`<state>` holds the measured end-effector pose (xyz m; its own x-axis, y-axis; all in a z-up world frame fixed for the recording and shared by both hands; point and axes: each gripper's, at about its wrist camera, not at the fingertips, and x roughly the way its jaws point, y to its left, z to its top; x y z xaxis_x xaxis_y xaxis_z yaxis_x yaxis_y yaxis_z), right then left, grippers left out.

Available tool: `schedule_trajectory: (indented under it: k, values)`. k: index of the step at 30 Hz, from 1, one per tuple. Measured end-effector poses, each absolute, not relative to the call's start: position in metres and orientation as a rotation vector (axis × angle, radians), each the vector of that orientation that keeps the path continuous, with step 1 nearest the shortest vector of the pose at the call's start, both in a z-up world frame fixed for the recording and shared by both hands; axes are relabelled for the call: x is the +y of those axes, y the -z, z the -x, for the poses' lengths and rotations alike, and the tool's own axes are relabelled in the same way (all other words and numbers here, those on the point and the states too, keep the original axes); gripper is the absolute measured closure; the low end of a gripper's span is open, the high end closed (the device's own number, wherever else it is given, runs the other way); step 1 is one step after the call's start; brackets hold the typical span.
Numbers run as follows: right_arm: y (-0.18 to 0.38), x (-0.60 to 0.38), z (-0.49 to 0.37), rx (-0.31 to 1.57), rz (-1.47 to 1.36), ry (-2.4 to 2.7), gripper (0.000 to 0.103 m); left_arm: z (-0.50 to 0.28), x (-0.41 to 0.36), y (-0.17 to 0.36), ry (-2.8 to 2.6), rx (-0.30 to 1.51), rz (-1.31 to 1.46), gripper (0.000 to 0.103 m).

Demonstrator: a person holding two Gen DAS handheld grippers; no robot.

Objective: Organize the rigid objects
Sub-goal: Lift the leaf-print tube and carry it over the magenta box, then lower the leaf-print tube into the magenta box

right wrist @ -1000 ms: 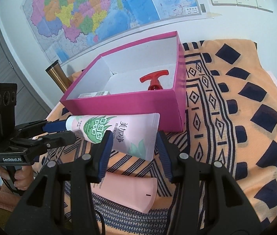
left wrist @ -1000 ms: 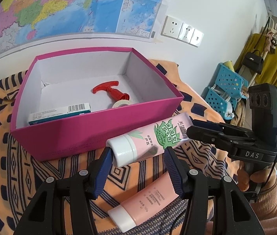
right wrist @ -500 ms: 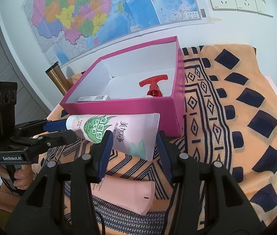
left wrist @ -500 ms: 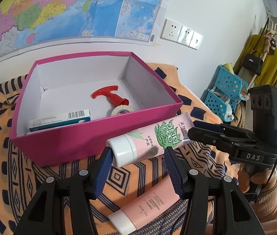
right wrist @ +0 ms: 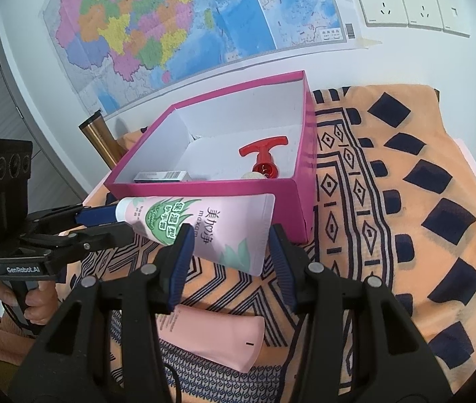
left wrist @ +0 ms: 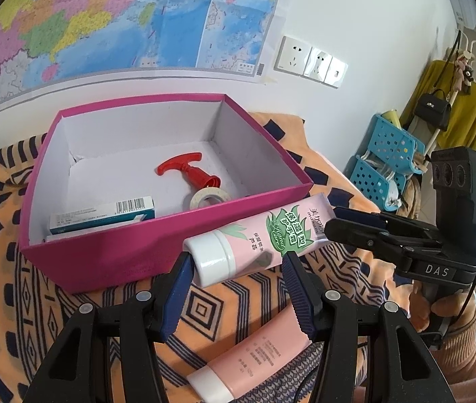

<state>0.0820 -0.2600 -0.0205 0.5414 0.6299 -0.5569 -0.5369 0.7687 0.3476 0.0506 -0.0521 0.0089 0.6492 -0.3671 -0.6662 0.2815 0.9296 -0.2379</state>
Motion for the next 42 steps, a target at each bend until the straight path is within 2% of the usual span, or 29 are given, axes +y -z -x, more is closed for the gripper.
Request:
schedule_trajectory:
  k: [42]
  values:
    - [0.004,-0.258,-0.090,0.657,-0.120,-0.702,0.054,-0.066,-0.051,-0.025,0.352,0.735,0.091,0.048]
